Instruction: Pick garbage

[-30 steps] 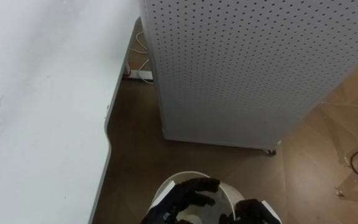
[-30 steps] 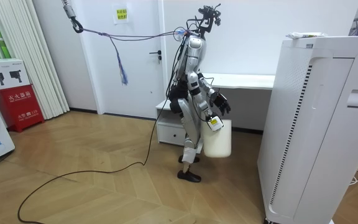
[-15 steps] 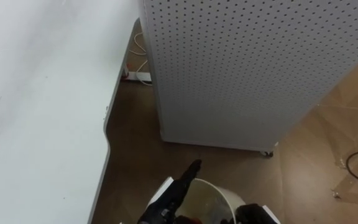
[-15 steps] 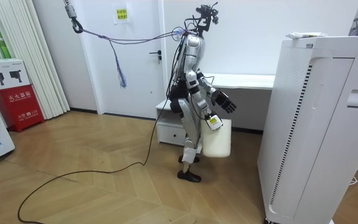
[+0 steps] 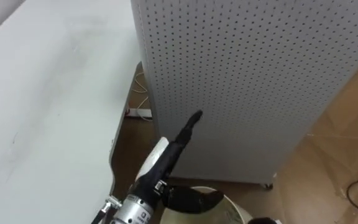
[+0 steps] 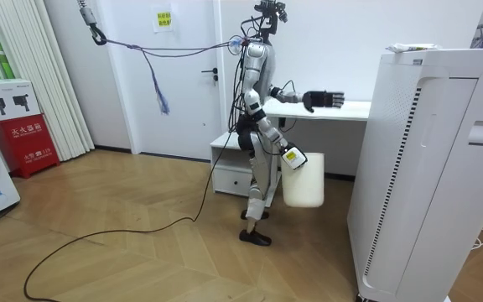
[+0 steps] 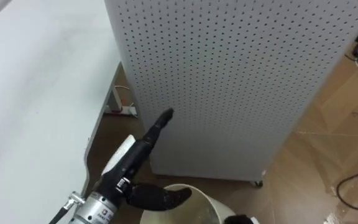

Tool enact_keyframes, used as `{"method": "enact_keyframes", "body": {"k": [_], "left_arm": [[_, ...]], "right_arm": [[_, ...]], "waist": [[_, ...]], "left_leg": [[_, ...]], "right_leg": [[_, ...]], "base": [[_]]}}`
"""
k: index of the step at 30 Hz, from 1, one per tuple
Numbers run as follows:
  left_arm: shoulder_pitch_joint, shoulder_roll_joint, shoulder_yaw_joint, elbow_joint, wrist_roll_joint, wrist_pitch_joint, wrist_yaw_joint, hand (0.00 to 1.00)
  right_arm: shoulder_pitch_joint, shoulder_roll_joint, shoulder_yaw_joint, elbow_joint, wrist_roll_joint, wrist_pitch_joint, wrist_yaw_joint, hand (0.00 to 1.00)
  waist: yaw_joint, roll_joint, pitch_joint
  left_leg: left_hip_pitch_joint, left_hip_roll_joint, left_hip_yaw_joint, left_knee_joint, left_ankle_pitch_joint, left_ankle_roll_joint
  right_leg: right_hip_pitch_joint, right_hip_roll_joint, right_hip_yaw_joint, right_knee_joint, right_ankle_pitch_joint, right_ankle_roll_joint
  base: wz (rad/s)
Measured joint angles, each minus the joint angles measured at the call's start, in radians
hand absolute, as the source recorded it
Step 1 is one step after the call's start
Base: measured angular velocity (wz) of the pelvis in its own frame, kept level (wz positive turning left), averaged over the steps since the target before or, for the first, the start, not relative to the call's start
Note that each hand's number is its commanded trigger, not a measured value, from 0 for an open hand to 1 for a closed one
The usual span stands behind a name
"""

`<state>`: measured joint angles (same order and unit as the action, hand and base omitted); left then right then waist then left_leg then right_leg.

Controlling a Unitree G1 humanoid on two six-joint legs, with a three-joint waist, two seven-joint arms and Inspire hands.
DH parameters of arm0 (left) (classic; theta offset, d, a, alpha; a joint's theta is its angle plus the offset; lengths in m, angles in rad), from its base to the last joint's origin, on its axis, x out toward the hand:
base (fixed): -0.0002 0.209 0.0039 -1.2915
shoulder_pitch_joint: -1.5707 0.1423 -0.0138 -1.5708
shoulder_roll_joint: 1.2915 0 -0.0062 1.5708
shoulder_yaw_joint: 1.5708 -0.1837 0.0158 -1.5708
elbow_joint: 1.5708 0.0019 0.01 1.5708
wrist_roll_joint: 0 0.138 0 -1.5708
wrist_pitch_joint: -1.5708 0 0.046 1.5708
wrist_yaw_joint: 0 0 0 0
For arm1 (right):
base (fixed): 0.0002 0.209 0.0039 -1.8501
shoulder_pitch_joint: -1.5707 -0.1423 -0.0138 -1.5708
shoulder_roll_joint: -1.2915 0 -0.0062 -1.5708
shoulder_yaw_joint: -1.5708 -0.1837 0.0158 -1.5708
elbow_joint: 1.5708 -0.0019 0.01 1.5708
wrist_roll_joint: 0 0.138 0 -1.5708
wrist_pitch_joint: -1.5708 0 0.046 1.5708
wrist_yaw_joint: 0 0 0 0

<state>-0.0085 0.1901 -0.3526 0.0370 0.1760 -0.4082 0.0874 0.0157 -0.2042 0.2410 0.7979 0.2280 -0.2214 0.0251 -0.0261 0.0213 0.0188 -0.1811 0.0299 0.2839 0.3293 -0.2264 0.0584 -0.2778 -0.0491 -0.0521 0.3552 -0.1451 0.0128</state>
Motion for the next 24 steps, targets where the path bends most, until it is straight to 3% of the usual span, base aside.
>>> {"method": "enact_keyframes", "body": {"k": [3, 5, 10, 14, 21, 24], "left_arm": [[0.038, 0.008, 0.037, -0.096, 0.080, -0.009, 0.042, 0.00], [0.045, 0.010, 0.054, -0.116, 0.117, -0.020, 0.064, 0.00], [0.049, 0.022, 0.077, -0.168, 0.212, -0.021, 0.115, 0.00], [0.049, 0.030, 0.081, -0.227, 0.212, -0.021, 0.158, 0.00], [0.051, 0.035, 0.115, -0.273, 0.232, -0.036, 0.257, 0.00], [0.051, 0.036, 0.131, -0.303, 0.252, -0.036, 0.272, 0.00]], "right_arm": [[0.018, -0.010, -0.002, -0.043, -0.003, -0.001, 0.007, 1.00], [0.023, -0.011, -0.002, -0.047, -0.011, -0.001, 0.020, 1.00], [0.057, -0.008, 0.000, -0.045, -0.015, -0.001, 0.054, 1.00], [0.077, -0.008, 0.002, -0.019, -0.009, -0.001, 0.071, 1.00], [0.082, -0.008, 0.002, 0.019, -0.053, 0.002, 0.097, 1.00], [0.087, -0.008, 0.003, 0.018, -0.068, 0.004, 0.111, 1.00]], "waist": [[0.004, -0.004, -0.0016], [0.007, -0.007, -0.0040], [0.002, -0.025, -0.0095], [0.005, -0.029, -0.0096], [0.018, -0.043, -0.0032], [0.034, -0.049, -0.0054]], "left_leg": [[0.074, 0.002, 0.064, -0.042, -0.007, -0.005], [0.111, 0.000, 0.073, -0.059, -0.014, -0.009], [0.177, 0.007, 0.063, -0.075, -0.026, -0.016], [0.214, 0.013, 0.053, -0.077, -0.029, -0.021], [0.262, 0.010, 0.013, -0.102, -0.033, -0.030], [0.265, 0.010, -0.014, -0.110, -0.033, -0.030]], "right_leg": [[0.027, 0.000, -0.006, -0.003, -0.002, -0.001], [0.042, 0.002, -0.011, -0.002, -0.001, -0.002], [0.098, 0.008, -0.047, -0.016, 0.003, -0.008], [0.140, 0.012, -0.064, -0.039, 0.005, -0.011], [0.158, 0.030, -0.050, -0.049, 0.010, -0.021], [0.159, 0.045, -0.036, -0.066, 0.025, -0.028]], "base": [[-0.60], [-0.66], [-0.28], [-0.05], [-0.15], [-0.29]]}}
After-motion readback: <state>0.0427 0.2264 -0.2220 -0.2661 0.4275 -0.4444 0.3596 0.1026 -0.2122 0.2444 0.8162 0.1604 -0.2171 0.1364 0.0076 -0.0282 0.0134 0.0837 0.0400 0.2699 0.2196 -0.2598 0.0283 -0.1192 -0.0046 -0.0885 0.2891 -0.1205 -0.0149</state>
